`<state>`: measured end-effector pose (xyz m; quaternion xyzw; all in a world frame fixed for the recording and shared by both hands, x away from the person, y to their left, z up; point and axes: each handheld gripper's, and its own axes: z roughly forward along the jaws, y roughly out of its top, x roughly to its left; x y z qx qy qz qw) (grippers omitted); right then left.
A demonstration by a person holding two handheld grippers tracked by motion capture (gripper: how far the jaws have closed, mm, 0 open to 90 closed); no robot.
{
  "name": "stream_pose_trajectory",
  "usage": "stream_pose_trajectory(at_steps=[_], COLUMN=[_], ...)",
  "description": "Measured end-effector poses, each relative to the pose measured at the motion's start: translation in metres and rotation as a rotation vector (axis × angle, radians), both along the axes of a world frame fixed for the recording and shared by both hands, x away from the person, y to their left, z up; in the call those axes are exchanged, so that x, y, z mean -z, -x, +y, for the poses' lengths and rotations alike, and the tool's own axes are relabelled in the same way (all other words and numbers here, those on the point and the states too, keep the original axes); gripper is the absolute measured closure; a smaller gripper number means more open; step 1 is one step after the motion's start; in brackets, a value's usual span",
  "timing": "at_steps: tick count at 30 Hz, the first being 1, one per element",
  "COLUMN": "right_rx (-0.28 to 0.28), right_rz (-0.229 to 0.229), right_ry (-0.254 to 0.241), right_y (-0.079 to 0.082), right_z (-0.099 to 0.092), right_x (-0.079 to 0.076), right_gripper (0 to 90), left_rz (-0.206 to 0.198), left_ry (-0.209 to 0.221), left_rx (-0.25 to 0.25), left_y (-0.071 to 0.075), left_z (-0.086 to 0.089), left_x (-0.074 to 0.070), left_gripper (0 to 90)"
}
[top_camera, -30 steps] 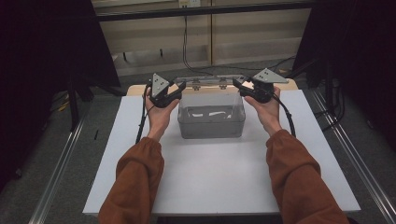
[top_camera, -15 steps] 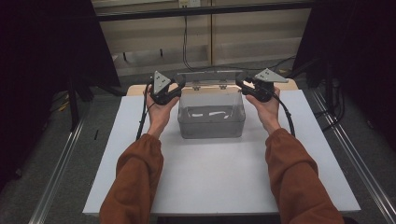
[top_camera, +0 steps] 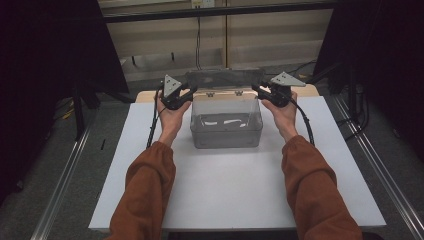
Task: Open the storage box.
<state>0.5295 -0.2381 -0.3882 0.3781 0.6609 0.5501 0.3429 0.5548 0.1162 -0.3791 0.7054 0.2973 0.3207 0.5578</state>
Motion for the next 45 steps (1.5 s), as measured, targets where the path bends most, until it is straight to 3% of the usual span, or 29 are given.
stream_pose_trajectory(at_steps=[4,13,22,29,32,42,45], right_rx=[-0.003,-0.004,0.004,0.001,0.002,0.000,0.002], right_rz=[0.002,0.012,0.026,0.028,0.027,0.031,0.038], right_ry=[0.002,0.041,0.051,0.058,0.059,0.060,0.055], right_y=[-0.003,-0.009,-0.015,-0.017,-0.017,-0.019,-0.020], right_z=[0.000,0.001,0.003,0.003,0.003,0.002,0.002], right_x=[0.002,0.008,0.014,0.013,0.013,0.012,0.012], right_gripper=[64.5,65.4,67.2,68.2,68.5,68.9,69.5], left_rz=[0.003,0.025,0.027,0.065,0.102,0.145,0.163], left_ry=[-0.020,-0.010,-0.016,-0.001,0.046,-0.007,0.018], left_rx=[0.002,0.004,0.000,0.004,0.003,0.009,-0.004], left_y=[-0.003,-0.007,-0.011,-0.016,-0.019,-0.026,-0.027], left_z=[-0.002,-0.003,-0.004,-0.002,-0.004,-0.003,-0.005], left_x=[0.003,0.007,0.009,0.009,0.012,0.015,0.015], left_gripper=[65.6,67.6,69.6,69.7,66.1,68.1,69.2])
